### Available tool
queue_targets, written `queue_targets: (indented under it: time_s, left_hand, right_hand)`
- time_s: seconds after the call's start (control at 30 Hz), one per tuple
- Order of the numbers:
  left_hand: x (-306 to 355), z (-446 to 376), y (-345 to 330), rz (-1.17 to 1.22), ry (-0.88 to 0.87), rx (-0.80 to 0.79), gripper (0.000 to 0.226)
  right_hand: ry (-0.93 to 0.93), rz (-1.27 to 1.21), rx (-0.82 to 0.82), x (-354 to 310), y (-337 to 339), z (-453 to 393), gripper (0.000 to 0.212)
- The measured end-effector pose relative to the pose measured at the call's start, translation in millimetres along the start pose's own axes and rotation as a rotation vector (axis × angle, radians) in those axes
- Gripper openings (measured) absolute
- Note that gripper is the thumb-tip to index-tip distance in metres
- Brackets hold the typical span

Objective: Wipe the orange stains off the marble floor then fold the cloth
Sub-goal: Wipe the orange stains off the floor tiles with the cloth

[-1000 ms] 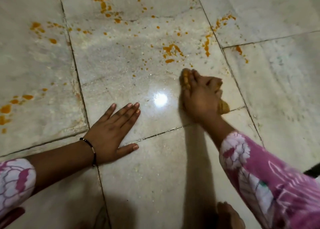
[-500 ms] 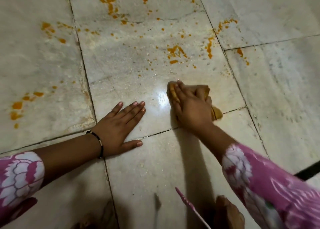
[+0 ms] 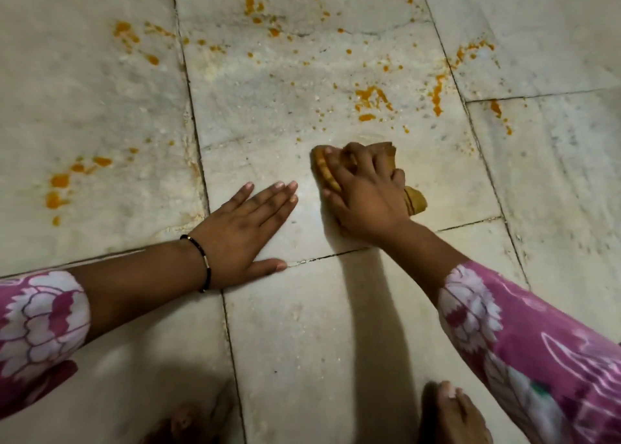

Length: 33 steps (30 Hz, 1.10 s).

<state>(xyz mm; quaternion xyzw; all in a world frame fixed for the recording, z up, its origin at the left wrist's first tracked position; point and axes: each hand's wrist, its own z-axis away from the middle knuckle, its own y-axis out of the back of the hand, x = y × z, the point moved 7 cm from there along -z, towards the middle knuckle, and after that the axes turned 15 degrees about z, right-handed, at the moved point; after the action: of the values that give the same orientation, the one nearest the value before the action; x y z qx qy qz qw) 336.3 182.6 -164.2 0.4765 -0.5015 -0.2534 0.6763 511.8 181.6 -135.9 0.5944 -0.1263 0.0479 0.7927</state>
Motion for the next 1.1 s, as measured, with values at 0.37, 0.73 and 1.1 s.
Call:
queue_targets:
  time_s: [0.37, 0.73, 1.1]
  left_hand:
    - [-65, 29, 50, 0.107, 0.548, 0.283, 0.083]
    - [-99, 143, 99, 0.077, 0.849, 0.504, 0.09]
    - [-74, 244, 56, 0.121, 1.076, 0.514, 0.09]
  right_hand:
    - [0.247, -0.021, 0.207, -124, 1, 98, 0.066]
    - [-0.024, -0.061, 0.207, -79, 2, 46, 0.067]
    - [0.523, -0.161, 0.198, -252, 45, 30, 0.053]
